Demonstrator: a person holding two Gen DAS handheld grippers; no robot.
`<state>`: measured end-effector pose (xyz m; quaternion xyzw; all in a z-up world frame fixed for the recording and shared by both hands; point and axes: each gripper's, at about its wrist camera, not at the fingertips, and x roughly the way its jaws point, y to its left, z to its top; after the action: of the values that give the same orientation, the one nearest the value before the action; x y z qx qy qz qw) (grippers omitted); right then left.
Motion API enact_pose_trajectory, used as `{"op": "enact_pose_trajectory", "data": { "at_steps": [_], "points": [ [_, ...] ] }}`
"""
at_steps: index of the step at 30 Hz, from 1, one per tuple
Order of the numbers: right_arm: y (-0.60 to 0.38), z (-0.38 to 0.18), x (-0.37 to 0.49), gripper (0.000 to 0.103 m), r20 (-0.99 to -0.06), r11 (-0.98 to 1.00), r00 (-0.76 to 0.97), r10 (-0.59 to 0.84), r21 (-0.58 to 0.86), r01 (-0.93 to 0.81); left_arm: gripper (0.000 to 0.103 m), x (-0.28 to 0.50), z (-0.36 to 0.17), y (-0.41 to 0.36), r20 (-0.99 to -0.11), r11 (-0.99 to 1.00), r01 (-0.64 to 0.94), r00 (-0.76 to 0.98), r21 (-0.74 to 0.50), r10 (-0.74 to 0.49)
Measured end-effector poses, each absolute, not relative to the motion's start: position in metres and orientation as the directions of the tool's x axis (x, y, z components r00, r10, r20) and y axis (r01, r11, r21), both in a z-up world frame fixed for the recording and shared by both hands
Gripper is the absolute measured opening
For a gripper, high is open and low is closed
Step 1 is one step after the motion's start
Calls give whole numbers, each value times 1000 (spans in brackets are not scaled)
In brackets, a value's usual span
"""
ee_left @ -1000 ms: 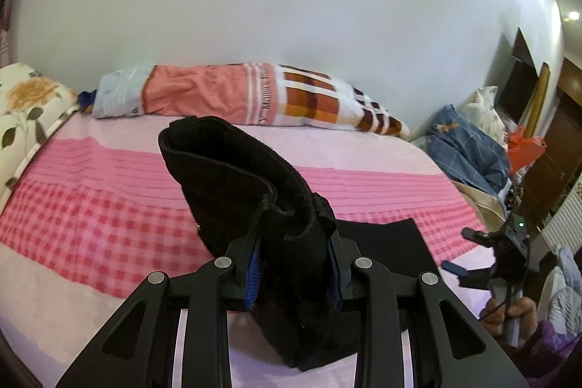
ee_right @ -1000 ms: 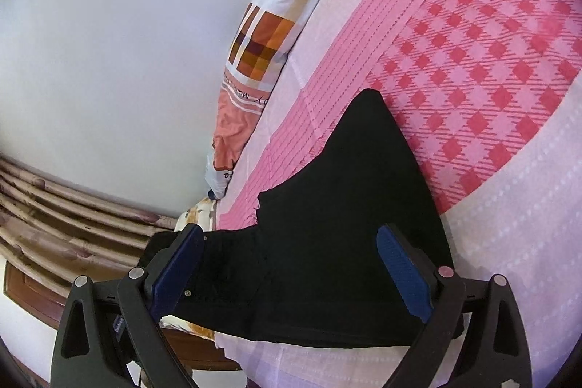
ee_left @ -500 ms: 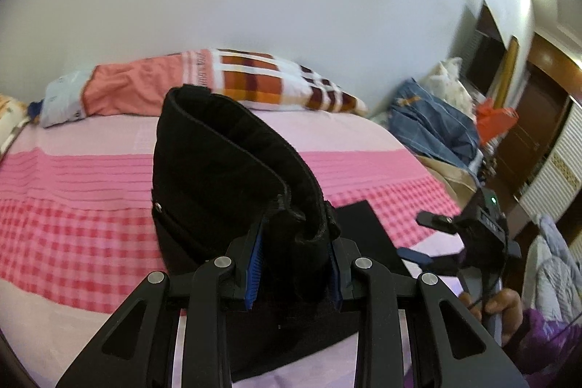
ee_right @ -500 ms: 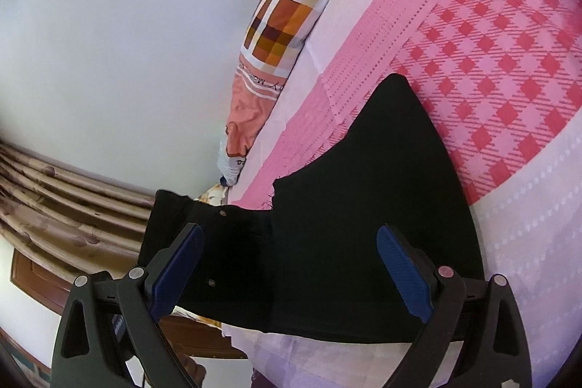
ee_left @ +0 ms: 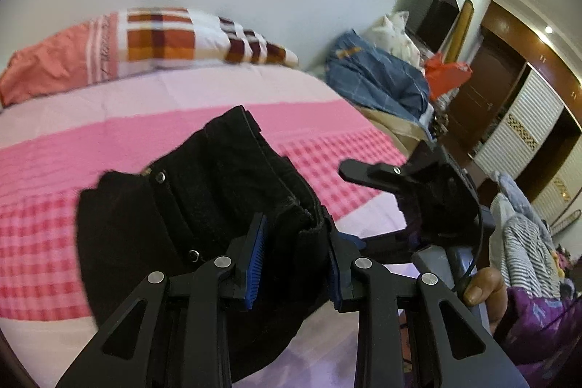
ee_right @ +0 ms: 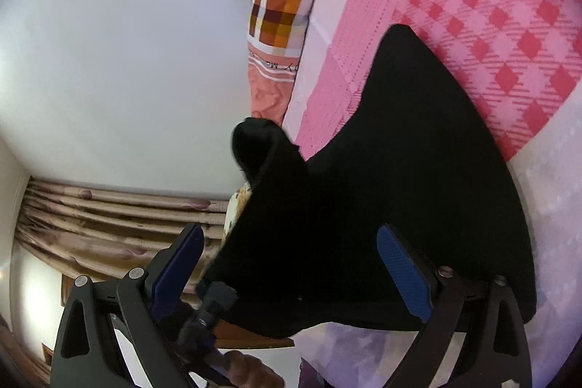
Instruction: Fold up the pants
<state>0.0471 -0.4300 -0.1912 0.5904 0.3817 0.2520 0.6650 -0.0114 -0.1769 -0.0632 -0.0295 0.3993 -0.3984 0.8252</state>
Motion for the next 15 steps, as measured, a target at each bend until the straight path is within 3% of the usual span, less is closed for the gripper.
{"op": "enact_pose_trajectory", "data": {
  "at_steps": [8,13,15],
  "points": [
    [-419,-199,61,96,-182,129,544,819,982,135,31,-11,-82,-185,-673,648,660,283,-380,-683],
    [-409,-199,74,97,-231,176,501,834,972,155,43,-19,-74,-182,-638,597,682,244,-423,-731],
    [-405,-199,77,97,-240,190,491,837,970,149,54,-25,-62,-178,-621,604,700,289,-382,-729]
  ]
}}
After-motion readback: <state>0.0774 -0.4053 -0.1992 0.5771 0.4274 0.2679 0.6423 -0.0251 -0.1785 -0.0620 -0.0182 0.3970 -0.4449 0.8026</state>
